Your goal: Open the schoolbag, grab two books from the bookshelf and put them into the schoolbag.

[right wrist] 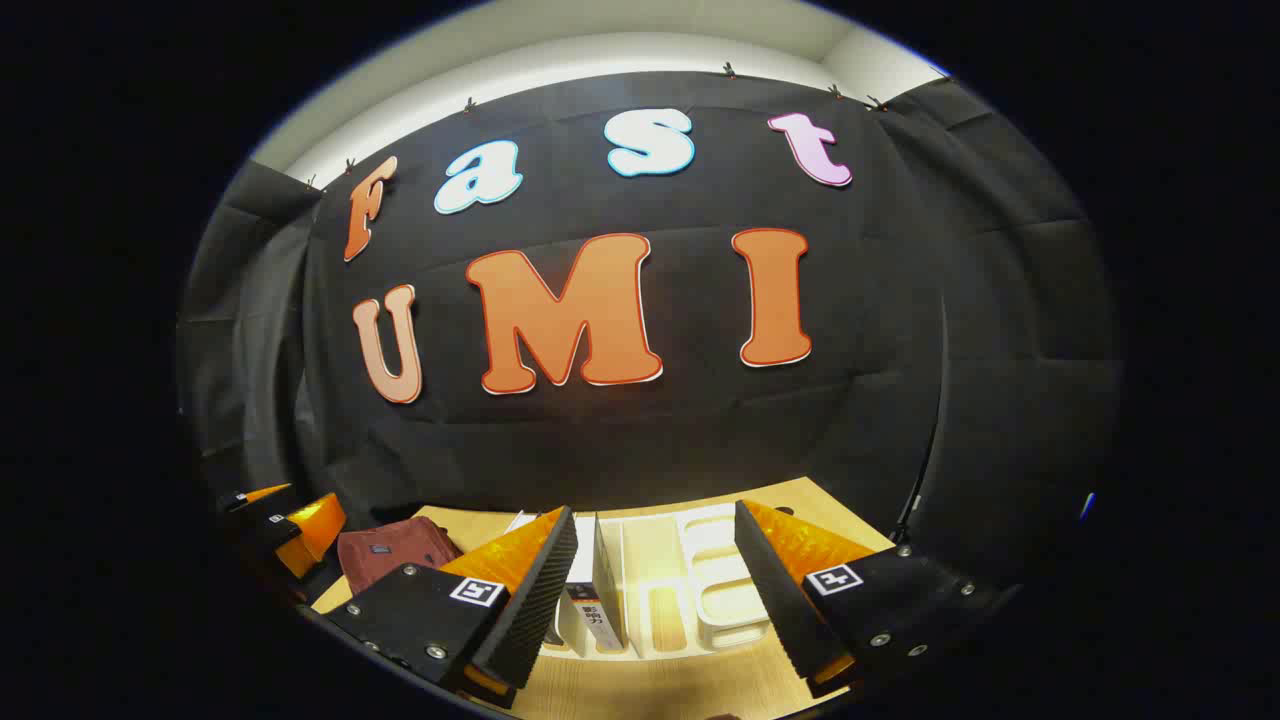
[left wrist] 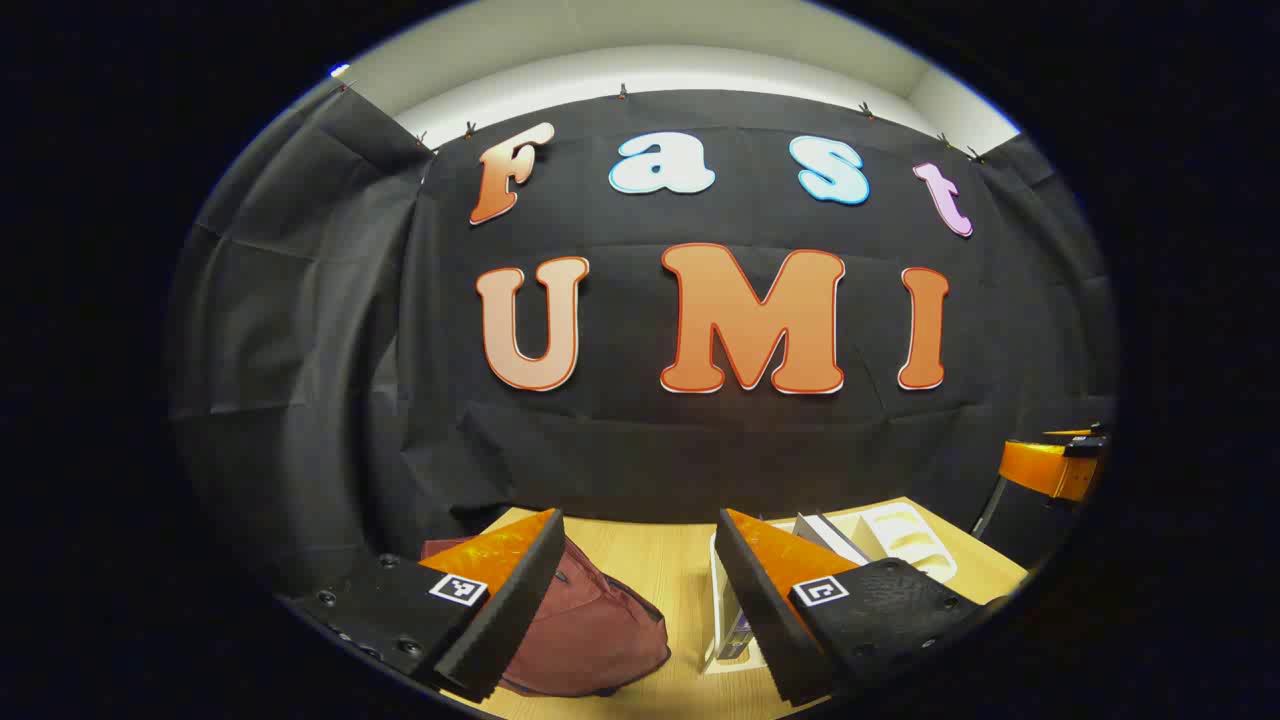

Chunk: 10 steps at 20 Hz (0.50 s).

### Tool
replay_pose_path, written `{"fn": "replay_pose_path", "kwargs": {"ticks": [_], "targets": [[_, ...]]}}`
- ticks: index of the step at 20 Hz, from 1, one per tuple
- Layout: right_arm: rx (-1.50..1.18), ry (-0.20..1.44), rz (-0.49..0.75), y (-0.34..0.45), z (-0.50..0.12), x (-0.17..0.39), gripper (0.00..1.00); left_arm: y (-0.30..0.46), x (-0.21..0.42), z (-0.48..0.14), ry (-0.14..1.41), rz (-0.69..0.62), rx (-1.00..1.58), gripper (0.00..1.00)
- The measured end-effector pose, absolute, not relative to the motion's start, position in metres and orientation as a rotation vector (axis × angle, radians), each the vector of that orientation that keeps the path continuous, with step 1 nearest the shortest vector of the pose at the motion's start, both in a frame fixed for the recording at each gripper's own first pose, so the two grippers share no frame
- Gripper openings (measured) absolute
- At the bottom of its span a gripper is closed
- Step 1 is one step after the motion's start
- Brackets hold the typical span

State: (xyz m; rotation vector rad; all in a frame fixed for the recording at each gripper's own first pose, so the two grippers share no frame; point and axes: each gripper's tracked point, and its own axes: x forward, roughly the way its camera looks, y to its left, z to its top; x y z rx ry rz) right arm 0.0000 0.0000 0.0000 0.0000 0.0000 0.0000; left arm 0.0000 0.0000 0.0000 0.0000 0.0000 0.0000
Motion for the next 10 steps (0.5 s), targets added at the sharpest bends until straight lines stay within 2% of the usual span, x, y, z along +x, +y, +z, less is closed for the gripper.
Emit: {"fn": "replay_pose_path", "kwargs": {"ticks": [5, 10], "targets": [[-0.023, 0.093, 0.045, 0.017, -0.024, 0.007, 0.94, 0.002, 0.006, 0.001, -0.005, -0.012, 0.015, 0.95], [-0.022, 0.031, 0.028, 0.018, -0.006, 0.007, 0.94, 0.003, 0.012, -0.002, 0.008, -0.021, -0.002, 0.95]]}}
